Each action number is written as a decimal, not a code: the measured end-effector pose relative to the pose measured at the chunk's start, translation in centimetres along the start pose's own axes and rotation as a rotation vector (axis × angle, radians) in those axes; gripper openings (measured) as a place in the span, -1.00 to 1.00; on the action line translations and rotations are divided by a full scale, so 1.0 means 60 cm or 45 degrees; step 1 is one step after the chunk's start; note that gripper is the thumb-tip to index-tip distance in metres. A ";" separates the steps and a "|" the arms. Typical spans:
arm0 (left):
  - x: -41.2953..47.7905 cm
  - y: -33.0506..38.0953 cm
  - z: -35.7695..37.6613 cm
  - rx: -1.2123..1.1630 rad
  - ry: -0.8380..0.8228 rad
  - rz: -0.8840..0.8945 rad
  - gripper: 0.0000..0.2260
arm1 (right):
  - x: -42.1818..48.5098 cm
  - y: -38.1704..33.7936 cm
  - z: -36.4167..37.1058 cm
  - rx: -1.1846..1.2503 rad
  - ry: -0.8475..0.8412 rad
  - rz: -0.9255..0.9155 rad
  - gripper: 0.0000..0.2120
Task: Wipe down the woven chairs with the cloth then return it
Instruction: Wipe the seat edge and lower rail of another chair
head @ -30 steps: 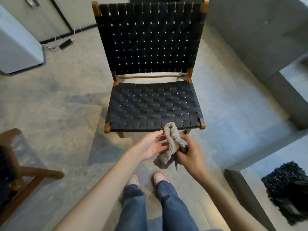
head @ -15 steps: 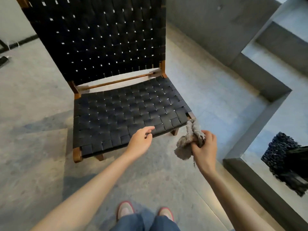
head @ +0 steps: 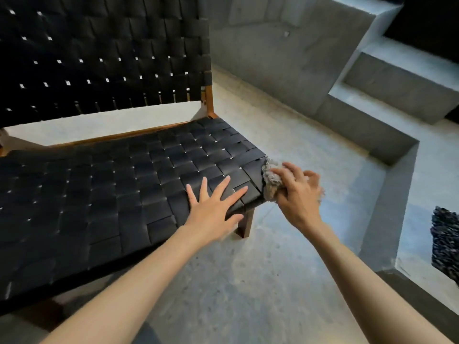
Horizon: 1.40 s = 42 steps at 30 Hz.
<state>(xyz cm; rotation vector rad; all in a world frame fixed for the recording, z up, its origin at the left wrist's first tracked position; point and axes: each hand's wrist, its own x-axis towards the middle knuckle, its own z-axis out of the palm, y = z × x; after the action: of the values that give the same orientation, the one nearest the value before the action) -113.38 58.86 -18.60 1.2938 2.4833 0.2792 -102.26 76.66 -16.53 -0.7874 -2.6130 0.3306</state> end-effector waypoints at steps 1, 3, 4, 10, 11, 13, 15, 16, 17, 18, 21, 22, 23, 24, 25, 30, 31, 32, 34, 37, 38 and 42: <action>0.006 -0.008 0.011 0.059 0.089 0.032 -0.47 | 0.003 0.012 0.015 0.081 -0.026 0.006 -0.56; 0.013 -0.018 0.024 0.091 0.208 0.065 -0.47 | 0.011 0.031 0.033 0.381 -0.029 0.018 -0.58; 0.015 -0.020 0.027 0.106 0.240 0.076 -0.46 | 0.014 0.039 0.039 0.491 -0.002 0.014 -0.65; 0.019 -0.024 0.043 0.140 0.320 0.087 -0.46 | 0.004 0.032 0.111 0.762 0.532 0.269 -0.79; 0.020 -0.025 0.043 0.138 0.327 0.087 -0.46 | 0.000 0.022 0.120 0.834 0.608 0.330 -0.80; 0.020 -0.025 0.043 0.144 0.326 0.085 -0.46 | -0.008 0.004 0.134 0.863 0.676 0.405 -0.79; 0.019 -0.023 0.042 0.156 0.320 0.092 -0.47 | -0.024 -0.002 0.136 0.711 0.623 0.400 -0.73; 0.018 -0.023 0.041 0.159 0.316 0.093 -0.48 | -0.034 -0.003 0.132 0.637 0.552 0.359 -0.71; 0.018 -0.023 0.040 0.161 0.313 0.096 -0.48 | -0.043 -0.001 0.123 0.581 0.474 0.299 -0.68; 0.017 -0.023 0.040 0.164 0.312 0.098 -0.48 | -0.048 0.003 0.111 0.538 0.400 0.234 -0.66; 0.018 -0.022 0.040 0.164 0.307 0.095 -0.47 | -0.030 0.011 0.078 0.508 0.283 0.121 -0.68; 0.018 -0.022 0.040 0.163 0.307 0.095 -0.47 | -0.020 0.009 0.072 0.558 0.273 0.145 -0.75; 0.018 -0.022 0.040 0.161 0.310 0.098 -0.47 | -0.012 0.005 0.070 0.617 0.277 0.206 -0.81; 0.017 -0.023 0.041 0.162 0.317 0.100 -0.47 | -0.007 0.001 0.072 0.682 0.300 0.286 -0.83; 0.016 -0.022 0.042 0.167 0.323 0.102 -0.46 | -0.005 -0.003 0.077 0.758 0.341 0.370 -0.83; 0.014 -0.021 0.042 0.194 0.336 0.117 -0.46 | -0.016 -0.049 0.107 1.007 0.601 0.702 -0.78; 0.014 -0.022 0.042 0.193 0.339 0.120 -0.47 | -0.019 -0.059 0.110 1.004 0.657 0.747 -0.77; 0.014 -0.023 0.043 0.193 0.341 0.125 -0.47 | -0.022 -0.066 0.111 0.991 0.701 0.779 -0.76; 0.015 -0.025 0.044 0.196 0.351 0.137 -0.46 | -0.031 -0.074 0.111 0.959 0.722 0.804 -0.74; 0.017 -0.026 0.044 0.200 0.351 0.142 -0.45 | -0.064 -0.072 0.107 0.881 0.622 0.727 -0.73; 0.017 -0.026 0.043 0.204 0.344 0.142 -0.44 | -0.076 -0.068 0.104 0.860 0.575 0.684 -0.73; 0.016 -0.024 0.042 0.195 0.338 0.156 -0.42 | -0.106 -0.048 0.084 0.831 0.375 0.541 -0.71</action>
<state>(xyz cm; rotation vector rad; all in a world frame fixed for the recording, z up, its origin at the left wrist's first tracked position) -114.04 58.88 -21.60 1.5656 2.6930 0.3133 -100.94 70.13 -22.00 -1.0344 -1.8656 1.0316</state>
